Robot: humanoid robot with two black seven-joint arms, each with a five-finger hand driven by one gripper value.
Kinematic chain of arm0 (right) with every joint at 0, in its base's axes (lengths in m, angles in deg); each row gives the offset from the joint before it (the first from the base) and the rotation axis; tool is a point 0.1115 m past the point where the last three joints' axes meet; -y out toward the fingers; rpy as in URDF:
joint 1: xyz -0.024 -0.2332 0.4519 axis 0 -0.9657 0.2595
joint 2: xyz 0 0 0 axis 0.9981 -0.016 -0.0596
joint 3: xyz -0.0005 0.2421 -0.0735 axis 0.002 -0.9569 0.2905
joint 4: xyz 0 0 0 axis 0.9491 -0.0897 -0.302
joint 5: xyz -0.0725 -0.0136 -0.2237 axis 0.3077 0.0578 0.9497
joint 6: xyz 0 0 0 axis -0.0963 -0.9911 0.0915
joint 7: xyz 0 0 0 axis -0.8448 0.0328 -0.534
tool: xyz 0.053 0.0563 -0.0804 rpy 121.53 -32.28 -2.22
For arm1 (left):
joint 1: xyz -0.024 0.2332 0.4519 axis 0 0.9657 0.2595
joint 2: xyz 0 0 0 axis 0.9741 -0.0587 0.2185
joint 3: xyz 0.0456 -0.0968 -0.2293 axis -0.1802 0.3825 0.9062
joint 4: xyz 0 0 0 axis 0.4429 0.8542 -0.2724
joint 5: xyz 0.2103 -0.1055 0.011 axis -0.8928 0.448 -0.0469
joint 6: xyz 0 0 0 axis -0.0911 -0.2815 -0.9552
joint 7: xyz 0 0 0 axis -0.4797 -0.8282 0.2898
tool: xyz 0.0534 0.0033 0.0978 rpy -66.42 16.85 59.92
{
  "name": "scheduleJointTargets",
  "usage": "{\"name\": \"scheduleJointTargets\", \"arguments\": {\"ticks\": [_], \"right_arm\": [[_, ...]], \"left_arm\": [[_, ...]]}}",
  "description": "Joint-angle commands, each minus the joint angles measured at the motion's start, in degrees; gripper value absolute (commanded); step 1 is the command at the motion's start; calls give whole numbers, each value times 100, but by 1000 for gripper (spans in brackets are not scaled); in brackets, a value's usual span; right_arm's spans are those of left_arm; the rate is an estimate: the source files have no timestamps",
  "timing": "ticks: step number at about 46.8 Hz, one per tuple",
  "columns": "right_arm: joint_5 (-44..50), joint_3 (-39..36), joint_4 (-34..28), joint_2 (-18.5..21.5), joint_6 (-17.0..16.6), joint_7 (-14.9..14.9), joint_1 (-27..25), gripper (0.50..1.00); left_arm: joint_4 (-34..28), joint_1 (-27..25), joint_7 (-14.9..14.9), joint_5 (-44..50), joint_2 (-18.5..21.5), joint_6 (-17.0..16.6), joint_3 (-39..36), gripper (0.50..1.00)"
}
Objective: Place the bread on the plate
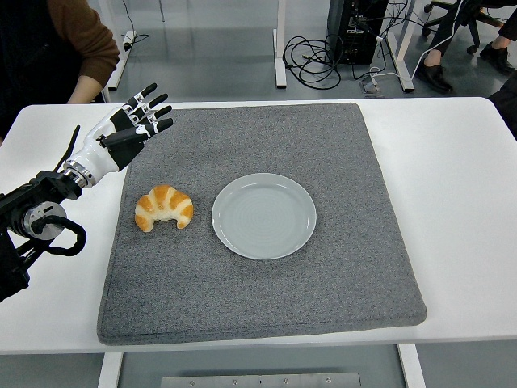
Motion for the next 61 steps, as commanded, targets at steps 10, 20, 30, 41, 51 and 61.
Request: {"name": "scheduleJointTargets", "arguments": {"ticks": [10,20,30,41,51,61], "right_arm": [[0,0,0,0,-7,0,3,1000],[0,0,9,0,-16,0,3,1000],[0,0,9,0,-16,0,3,1000],[0,0,9,0,-16,0,3,1000],[0,0,9,0,-16,0,3,1000],[0,0,9,0,-16,0,3,1000]], "left_arm": [[-17,-114,-1,-288,107,-9,-64,981],[-61,-412,-1,-1018,379,-17,-451,978],[-87,-948,-10,-1203,687,-17,-1039,978],[-122,-1651,-10,-1211,828,-132,-1812,978],[-824,-2302,-45,-1334,1153,-334,-2788,977],[-1967,-2952,-63,-2116,1741,-527,-3492,978]]}}
